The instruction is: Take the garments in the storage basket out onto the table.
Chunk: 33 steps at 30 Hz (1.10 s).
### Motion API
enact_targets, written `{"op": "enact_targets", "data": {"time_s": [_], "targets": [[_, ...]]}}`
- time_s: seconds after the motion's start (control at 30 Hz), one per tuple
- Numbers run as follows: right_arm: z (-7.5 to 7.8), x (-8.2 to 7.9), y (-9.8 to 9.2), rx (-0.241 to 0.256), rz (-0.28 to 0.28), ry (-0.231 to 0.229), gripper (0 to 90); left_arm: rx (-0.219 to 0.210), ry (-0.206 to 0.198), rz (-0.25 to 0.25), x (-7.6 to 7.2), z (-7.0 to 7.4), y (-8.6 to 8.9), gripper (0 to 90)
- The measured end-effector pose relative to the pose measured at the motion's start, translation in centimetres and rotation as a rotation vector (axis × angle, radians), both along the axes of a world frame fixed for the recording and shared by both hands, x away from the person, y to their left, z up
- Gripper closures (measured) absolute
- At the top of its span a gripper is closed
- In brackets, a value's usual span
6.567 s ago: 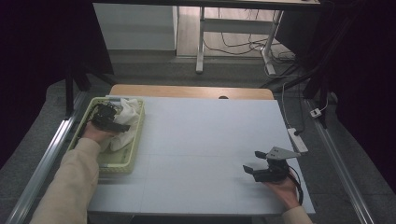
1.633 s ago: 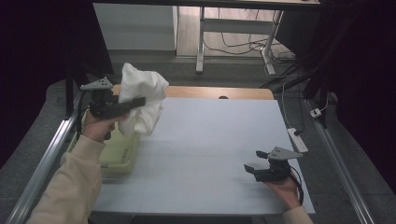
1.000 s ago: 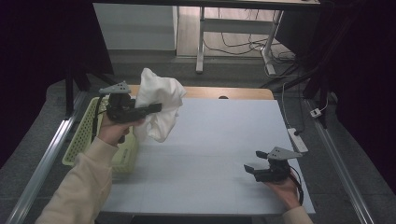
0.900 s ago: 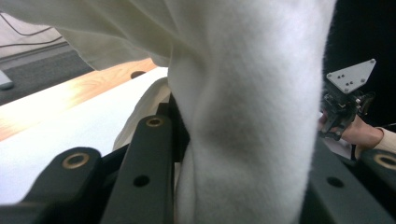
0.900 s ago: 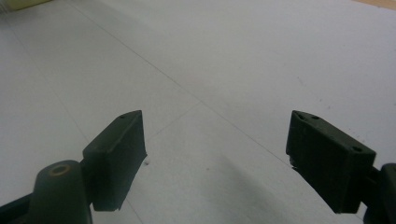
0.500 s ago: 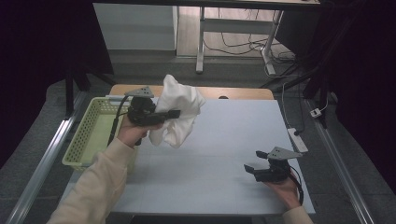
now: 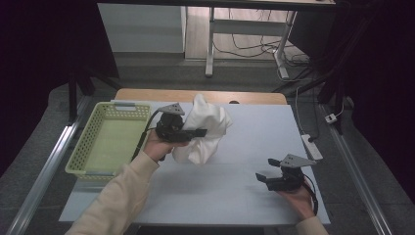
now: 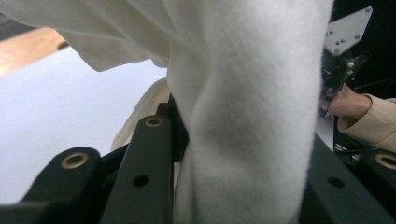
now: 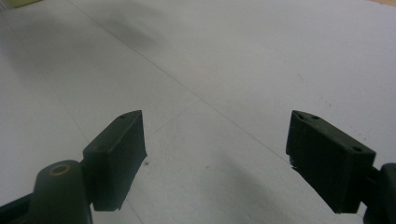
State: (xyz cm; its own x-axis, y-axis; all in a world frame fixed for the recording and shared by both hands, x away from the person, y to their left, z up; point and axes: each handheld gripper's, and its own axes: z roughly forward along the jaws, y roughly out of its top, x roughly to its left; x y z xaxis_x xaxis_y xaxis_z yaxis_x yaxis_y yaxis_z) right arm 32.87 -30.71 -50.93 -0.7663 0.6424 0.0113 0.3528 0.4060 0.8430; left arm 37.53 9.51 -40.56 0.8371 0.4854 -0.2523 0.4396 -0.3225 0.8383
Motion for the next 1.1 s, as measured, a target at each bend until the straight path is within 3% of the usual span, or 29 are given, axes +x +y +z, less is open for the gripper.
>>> {"op": "enact_targets", "data": {"time_s": [0.2, 0.43, 0.7, 0.8, 1.1], "targets": [[0.0, 0.0, 0.1, -0.009, -0.002, -0.002, 20.2, 0.052, 0.023, -0.001, 0.6, -1.8, -1.6, 70.0], [0.0, 0.0, 0.1, -0.01, -0.002, -0.001, 20.2, 0.12, 0.074, 0.002, 1.5, -5.5, -3.2, 70.0], [-0.1, 0.0, 0.1, -0.016, -0.003, 0.002, 20.2, 0.255, 0.104, 0.006, 1.7, -9.1, -4.8, 69.6], [-0.1, 0.1, 0.1, -0.016, 0.0, 0.004, 20.2, 0.257, 0.113, 0.003, 1.8, -9.5, -5.0, 69.5], [-0.2, 0.1, 0.1, -0.019, 0.001, 0.006, 20.2, 0.272, 0.089, -0.005, 1.3, -9.3, -5.5, 68.0]]}}
